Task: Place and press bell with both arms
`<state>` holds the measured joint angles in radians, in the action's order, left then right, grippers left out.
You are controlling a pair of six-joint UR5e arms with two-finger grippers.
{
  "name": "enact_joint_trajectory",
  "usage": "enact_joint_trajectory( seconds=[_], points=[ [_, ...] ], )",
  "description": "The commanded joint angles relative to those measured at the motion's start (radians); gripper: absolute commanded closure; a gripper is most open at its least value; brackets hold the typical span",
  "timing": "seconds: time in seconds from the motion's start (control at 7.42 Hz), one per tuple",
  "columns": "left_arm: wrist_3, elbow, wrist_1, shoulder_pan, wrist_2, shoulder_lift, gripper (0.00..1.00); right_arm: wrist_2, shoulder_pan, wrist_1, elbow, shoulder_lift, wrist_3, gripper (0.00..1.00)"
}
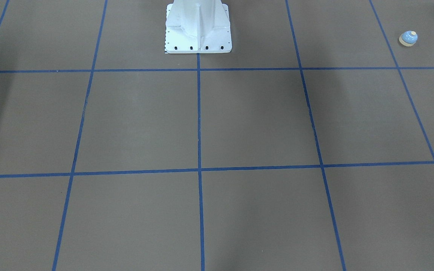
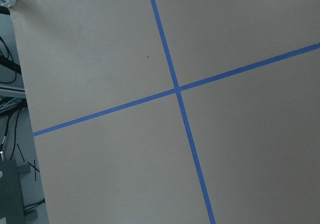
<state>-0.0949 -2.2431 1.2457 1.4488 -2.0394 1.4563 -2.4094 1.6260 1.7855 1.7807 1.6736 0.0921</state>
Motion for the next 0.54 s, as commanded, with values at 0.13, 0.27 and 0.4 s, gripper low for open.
enact_joint_trajectory(
  seconds=[0.13, 0.27, 0.4],
  points=[
    [-0.495, -0.159, -0.110, -0.230, 0.088, -0.004, 0.00, -0.002, 0.000, 0.000, 0.002, 0.001, 0.000, 0.00],
    [-0.644, -0.182, -0.121, -0.292, 0.108, -0.008, 0.00, -0.002, 0.000, 0.000, 0.003, 0.003, 0.000, 0.00],
    [-0.764, -0.205, -0.124, -0.333, 0.113, -0.026, 0.00, -0.002, 0.000, 0.000, 0.003, 0.005, 0.000, 0.00]
  ],
)
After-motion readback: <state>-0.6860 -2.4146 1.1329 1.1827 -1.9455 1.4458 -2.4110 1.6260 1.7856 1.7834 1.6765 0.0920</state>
